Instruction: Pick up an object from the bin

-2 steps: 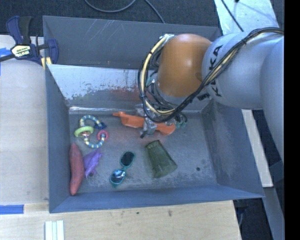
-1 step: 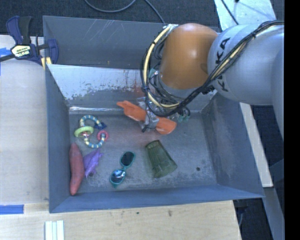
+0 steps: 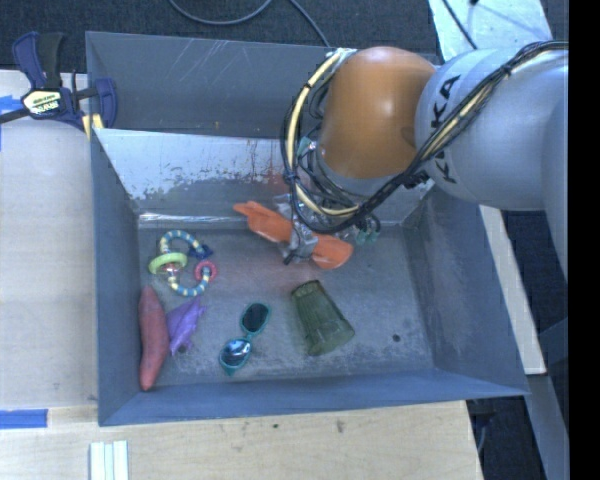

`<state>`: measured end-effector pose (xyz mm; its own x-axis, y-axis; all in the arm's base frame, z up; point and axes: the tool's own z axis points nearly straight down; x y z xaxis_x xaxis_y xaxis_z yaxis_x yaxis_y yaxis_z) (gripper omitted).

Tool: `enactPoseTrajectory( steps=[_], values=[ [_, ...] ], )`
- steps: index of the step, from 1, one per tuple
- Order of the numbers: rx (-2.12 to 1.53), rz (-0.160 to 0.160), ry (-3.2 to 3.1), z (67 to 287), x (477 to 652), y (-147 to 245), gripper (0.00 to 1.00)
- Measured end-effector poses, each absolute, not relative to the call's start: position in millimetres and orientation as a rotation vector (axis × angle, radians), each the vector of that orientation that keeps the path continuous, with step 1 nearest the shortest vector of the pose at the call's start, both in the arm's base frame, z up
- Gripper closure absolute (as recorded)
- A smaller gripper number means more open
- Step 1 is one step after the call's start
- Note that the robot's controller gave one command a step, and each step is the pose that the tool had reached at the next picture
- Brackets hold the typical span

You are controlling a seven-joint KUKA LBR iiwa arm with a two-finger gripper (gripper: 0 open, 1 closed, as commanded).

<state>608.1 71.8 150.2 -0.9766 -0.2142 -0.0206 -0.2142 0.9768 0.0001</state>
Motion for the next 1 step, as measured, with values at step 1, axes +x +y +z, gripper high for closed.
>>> enactPoseTrajectory(
  steps=[1],
  values=[
    [-0.399,0.003,3.081,303.2,603.8,80.1,1.00]
  ],
)
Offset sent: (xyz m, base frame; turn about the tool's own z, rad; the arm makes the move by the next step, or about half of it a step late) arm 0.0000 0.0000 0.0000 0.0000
